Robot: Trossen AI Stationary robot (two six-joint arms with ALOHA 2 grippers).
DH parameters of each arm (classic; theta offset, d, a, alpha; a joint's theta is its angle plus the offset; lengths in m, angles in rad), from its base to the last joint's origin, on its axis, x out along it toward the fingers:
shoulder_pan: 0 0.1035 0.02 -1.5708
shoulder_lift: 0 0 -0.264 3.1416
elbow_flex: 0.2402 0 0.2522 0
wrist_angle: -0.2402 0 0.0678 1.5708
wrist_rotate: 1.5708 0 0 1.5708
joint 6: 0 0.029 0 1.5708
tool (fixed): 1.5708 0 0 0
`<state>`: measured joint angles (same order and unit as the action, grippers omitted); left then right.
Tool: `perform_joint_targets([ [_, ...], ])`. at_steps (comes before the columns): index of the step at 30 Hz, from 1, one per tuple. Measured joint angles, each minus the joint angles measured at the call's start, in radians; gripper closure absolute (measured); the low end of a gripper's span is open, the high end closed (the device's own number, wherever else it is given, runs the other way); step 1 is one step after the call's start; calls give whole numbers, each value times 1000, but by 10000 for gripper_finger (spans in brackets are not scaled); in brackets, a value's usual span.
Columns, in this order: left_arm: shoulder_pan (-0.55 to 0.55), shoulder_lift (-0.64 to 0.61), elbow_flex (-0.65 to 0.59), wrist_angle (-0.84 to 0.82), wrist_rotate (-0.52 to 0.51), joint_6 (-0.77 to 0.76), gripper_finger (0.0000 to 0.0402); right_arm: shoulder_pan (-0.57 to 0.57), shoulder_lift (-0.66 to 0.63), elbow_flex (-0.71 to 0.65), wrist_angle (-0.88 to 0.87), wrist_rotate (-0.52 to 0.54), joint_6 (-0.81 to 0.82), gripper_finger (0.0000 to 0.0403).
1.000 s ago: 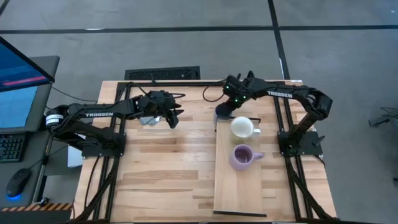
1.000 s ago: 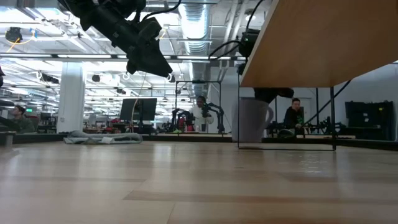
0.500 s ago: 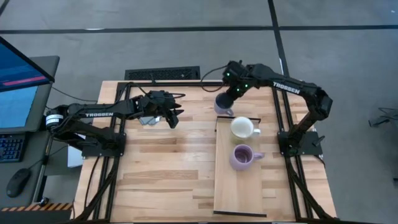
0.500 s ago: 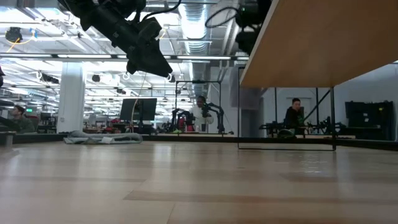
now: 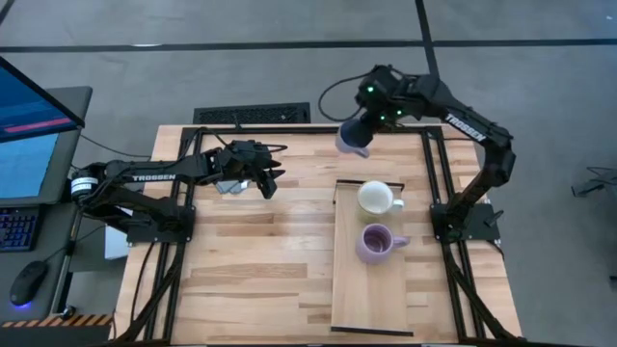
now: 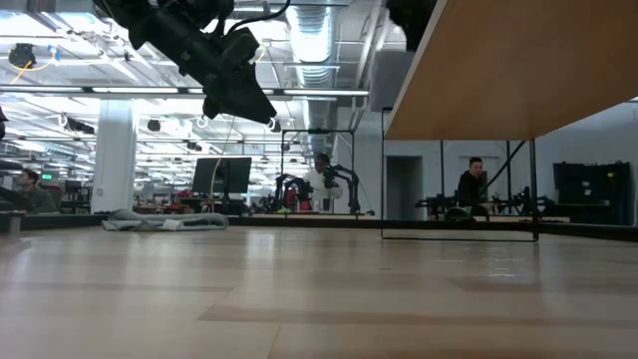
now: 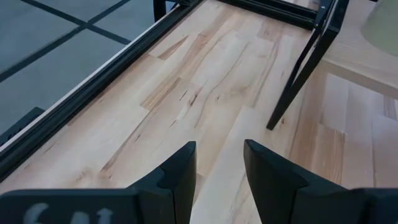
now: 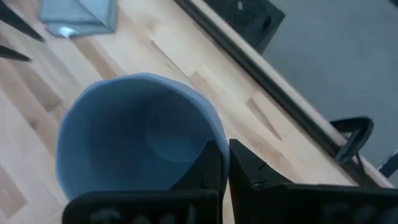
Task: Stack small to large cups/mugs on shelf
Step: Put the blue mug on the shelf
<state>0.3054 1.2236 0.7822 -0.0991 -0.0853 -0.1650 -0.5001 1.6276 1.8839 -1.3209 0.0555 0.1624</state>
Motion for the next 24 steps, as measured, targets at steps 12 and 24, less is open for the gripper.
perform_joint_targets([
  [12, -2, 0, 0, 3, 0, -41, 277, 167, 0, 257, -236, -2, -14, 384],
  [24, -3, 5, 0, 3, -6, -130, 277, 469, -1, 406, -250, -34, 14, 384],
])
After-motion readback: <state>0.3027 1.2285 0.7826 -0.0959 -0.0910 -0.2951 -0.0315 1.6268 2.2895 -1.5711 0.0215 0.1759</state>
